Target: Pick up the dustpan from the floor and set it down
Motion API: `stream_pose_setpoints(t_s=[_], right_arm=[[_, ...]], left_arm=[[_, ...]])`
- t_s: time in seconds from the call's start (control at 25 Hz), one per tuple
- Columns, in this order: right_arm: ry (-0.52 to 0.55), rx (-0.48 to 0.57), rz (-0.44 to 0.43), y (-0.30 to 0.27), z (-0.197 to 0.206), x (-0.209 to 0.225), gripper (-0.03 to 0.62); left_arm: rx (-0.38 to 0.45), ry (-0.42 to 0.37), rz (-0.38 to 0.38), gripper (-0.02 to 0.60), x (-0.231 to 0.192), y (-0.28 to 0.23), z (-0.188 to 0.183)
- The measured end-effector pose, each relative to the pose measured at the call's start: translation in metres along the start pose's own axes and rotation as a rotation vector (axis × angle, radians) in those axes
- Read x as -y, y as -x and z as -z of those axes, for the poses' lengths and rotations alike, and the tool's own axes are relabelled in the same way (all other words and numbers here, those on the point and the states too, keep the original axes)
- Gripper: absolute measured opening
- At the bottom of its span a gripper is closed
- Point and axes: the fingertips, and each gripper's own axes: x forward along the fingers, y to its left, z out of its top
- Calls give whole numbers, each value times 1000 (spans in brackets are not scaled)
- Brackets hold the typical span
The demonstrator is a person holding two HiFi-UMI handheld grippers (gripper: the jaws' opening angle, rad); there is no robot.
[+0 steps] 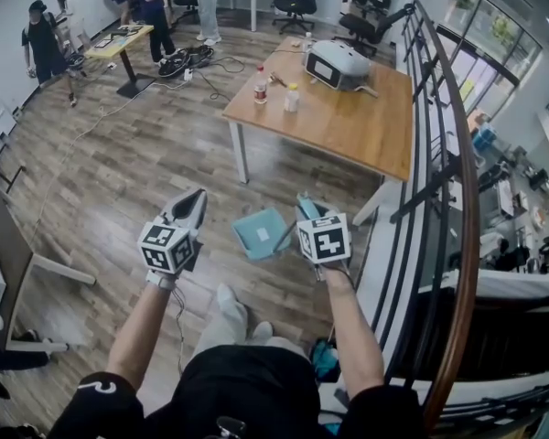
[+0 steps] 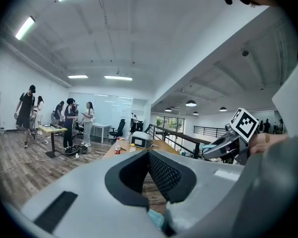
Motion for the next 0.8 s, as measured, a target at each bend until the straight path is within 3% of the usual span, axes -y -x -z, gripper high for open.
stream_pose_setpoints(t_s=[0.8], right_arm=[[0, -24, 37, -86, 39, 22, 94]], left_arm=[[-111, 26, -22, -3, -41, -44, 74]])
